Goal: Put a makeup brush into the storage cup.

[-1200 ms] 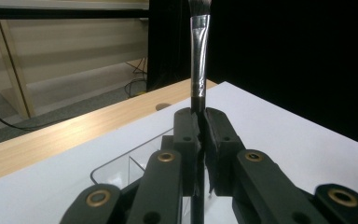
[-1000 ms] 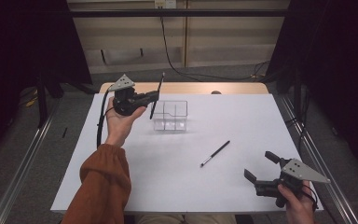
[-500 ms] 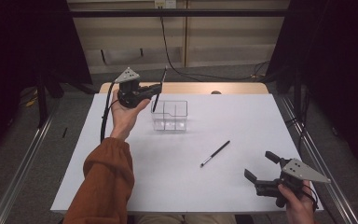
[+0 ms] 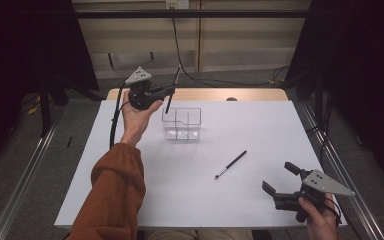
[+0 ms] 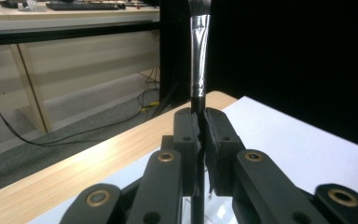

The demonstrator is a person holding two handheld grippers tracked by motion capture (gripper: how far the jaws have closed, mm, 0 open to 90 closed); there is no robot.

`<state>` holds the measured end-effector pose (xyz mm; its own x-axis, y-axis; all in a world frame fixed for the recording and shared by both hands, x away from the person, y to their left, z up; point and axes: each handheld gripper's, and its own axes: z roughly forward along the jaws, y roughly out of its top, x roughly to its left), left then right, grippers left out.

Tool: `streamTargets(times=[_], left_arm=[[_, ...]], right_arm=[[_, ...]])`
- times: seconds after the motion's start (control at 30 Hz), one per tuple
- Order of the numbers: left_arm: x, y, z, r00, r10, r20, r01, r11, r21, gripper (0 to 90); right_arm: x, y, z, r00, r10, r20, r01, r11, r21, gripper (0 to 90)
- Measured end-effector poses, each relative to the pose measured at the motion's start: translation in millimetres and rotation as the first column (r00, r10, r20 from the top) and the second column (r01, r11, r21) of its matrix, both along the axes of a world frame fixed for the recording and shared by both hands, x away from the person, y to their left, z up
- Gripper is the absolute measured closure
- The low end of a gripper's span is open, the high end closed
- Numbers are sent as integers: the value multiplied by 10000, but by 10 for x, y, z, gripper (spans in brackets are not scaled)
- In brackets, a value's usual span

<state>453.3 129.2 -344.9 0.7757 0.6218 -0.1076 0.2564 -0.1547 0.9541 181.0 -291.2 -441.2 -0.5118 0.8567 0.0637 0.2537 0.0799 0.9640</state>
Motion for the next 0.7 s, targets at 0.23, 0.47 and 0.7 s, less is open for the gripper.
streamTargets(times=[0.23, 0.47, 0.7], left_arm=[[53, -27, -116, 9999, -5, -124, 5, 10000, 27, 842], [104, -49, -221, 9995, 13, -306, -9, 9999, 129, 842], [117, -57, -341, 9982, 36, -595, -17, 9995, 323, 842]], right_arm=[[2, -1, -4, 10000, -47, -42, 47, 10000, 54, 0], [5, -6, -11, 10000, -12, -53, 12, 10000, 30, 0], [4, -12, -11, 10000, -32, -63, 32, 10000, 57, 0]])
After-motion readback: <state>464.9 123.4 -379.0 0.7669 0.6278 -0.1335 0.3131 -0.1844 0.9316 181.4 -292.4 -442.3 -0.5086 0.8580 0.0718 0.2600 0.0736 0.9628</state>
